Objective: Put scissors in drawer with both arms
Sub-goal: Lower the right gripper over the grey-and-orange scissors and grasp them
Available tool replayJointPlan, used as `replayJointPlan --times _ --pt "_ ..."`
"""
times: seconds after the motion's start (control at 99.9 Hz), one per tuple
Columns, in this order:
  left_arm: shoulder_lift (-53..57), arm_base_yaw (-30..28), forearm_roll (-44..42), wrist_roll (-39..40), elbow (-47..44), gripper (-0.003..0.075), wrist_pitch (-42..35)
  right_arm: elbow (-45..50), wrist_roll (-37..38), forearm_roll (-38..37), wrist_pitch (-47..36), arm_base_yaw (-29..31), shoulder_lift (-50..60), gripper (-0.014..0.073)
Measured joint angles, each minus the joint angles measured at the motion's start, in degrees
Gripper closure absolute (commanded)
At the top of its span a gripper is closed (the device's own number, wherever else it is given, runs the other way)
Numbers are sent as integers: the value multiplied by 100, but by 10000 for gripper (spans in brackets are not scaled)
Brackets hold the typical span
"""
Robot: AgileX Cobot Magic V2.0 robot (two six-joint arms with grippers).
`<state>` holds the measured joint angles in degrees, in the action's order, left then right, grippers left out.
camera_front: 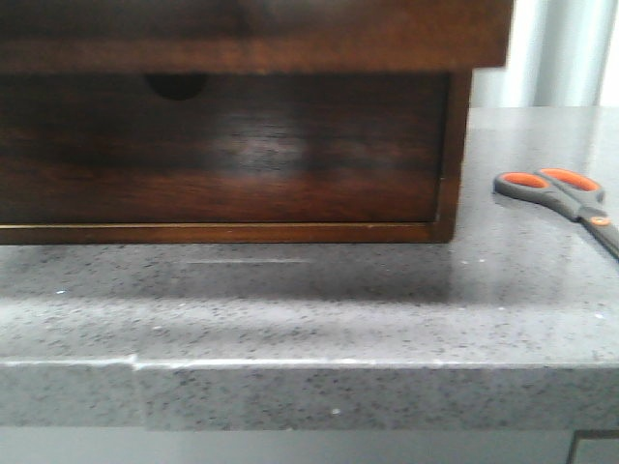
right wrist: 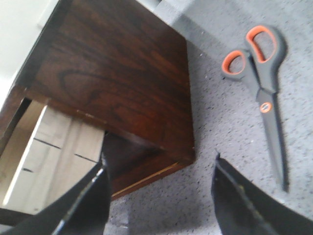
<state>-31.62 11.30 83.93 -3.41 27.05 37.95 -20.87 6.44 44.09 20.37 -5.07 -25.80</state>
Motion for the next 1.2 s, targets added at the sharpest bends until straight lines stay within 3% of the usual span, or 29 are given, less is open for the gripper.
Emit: replayJointPlan --times 0.12,0.33,0.4,0.54,0.781,0.931,1.061,1.201 --pt "137 0 -441 0 0 127 -389 0 0 -7 22 0 0 200" --pt "351 0 -1113 -28 49 232 -517 0 0 -7 22 0 0 200" --pt "351 0 -1232 -107 49 351 -517 0 0 -7 -22 0 0 200" --pt "362 0 -1401 -487 49 738 -506 0 0 -7 -307 0 0 200" --pt "559 0 -1532 -2338 505 740 -219 -462 0 -733 -375 0 -415 202" --pt "581 163 -2277 -3419 1034 740 159 -1411 0 -1968 643 0 -1338 202" --pt "591 366 -3507 -3609 1370 740 334 -2342 0 -3144 1743 0 -2381 202" --pt "591 486 -4041 -3642 1463 740 423 -3307 0 -3906 2769 0 -3573 201"
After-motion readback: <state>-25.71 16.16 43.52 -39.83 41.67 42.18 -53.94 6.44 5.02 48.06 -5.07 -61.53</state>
